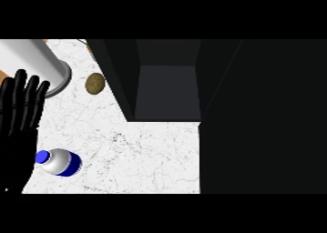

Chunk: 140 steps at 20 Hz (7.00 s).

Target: Pick up the bottled water, place it into the cabinet and close the cabinet

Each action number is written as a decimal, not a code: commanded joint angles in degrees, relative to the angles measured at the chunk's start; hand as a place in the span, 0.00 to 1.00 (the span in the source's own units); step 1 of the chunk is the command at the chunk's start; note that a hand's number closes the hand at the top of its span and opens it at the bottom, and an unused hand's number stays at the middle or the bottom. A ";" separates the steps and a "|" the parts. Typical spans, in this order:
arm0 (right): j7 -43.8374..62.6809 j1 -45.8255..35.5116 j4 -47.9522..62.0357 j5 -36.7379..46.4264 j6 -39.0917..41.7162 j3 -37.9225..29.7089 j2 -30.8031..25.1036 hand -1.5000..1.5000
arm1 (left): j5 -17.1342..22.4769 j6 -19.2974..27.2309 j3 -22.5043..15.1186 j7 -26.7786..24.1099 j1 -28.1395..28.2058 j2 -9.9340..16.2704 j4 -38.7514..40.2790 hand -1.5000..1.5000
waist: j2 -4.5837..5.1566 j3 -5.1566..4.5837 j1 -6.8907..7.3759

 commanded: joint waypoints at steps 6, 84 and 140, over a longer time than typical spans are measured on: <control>3.61 8.20 -11.20 0.39 -0.09 3.38 1.49 0.00 | 25.01 -18.26 19.00 -6.83 14.50 12.02 -2.54 0.00 | 1.90 1.53 0.92; 25.76 6.20 -27.41 9.48 -11.39 31.68 -2.83 0.00 | -4.70 -28.37 24.46 -46.52 -10.62 12.07 91.12 0.00 | 2.45 1.51 -0.87; 18.23 11.38 -27.59 6.33 -16.18 34.83 -9.15 0.00 | 20.84 23.18 -18.51 -23.74 -32.02 -4.78 61.88 1.00 | 2.33 1.69 -0.93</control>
